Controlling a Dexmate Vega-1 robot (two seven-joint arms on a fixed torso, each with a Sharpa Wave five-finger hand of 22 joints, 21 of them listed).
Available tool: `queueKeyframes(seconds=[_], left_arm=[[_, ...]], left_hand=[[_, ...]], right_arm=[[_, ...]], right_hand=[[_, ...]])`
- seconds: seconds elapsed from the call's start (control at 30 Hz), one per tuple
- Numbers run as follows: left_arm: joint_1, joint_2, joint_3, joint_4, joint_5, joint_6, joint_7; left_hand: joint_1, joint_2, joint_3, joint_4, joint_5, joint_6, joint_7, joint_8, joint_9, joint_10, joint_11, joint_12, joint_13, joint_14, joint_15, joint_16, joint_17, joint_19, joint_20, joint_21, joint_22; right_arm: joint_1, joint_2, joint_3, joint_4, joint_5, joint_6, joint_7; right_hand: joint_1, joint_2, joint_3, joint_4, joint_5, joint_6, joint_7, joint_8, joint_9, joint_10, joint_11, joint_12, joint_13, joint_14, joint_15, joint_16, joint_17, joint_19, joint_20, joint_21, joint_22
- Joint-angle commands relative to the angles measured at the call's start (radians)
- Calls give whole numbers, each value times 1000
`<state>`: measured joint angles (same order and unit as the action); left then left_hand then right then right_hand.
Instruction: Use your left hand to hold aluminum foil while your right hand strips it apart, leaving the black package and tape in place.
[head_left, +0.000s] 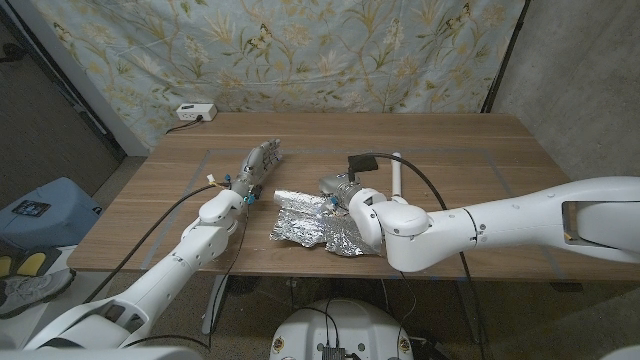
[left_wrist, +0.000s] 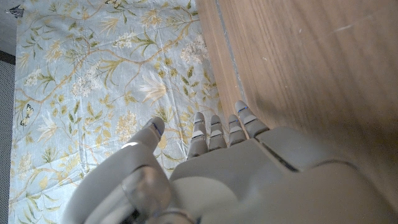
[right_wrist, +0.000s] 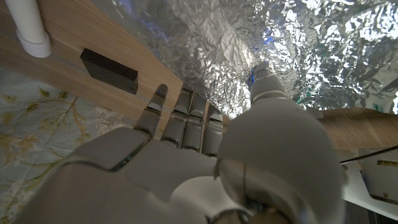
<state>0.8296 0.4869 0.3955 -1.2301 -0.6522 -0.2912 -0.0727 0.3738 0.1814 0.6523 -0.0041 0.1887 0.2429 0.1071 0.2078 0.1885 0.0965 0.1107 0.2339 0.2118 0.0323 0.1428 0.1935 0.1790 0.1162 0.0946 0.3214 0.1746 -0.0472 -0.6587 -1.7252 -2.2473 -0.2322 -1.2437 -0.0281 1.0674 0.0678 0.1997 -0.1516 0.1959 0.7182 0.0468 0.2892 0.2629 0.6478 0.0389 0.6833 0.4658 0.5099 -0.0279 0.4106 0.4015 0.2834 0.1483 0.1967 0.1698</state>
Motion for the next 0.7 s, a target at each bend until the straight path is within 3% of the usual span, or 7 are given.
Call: queueKeyframes(seconds=[0.03, 0.37, 0.7], left_arm=[[-15, 2, 0, 15, -4, 7, -14], [-33, 2, 3, 18, -6, 16, -29], [-31, 8, 8, -31, -2, 46, -6]], left_hand=[[8, 3, 10, 1, 6, 7, 1, -3, 4, 6, 2, 5, 2, 5, 7, 1, 4, 8, 0, -1, 4], [8, 3, 10, 1, 6, 8, 1, -4, 4, 7, 3, 5, 2, 6, 7, 1, 4, 9, -1, -4, 4], [9, 3, 10, 0, 6, 9, -1, -6, 4, 8, 3, 5, 3, 6, 7, 1, 4, 10, 0, -6, 4]], right_arm=[[-3, -17, 46, -10, -32, 27, 70], [-21, -50, 126, -32, -47, 47, 132], [-70, -103, 226, -58, -58, 97, 183]], right_hand=[[7, 12, -3, 2, 1, 12, -1, 3, 5, 78, -67, 6, 0, 8, -12, 7, 7, 12, -1, 1, 2], [11, 14, -4, 2, 0, 24, -1, 3, 8, 91, -70, 12, -4, 14, -14, 11, 10, 17, -2, 2, 2], [13, 18, -7, 3, -2, 32, 0, 2, 12, 95, -69, 17, -5, 19, -15, 14, 11, 20, -1, 1, 2]])
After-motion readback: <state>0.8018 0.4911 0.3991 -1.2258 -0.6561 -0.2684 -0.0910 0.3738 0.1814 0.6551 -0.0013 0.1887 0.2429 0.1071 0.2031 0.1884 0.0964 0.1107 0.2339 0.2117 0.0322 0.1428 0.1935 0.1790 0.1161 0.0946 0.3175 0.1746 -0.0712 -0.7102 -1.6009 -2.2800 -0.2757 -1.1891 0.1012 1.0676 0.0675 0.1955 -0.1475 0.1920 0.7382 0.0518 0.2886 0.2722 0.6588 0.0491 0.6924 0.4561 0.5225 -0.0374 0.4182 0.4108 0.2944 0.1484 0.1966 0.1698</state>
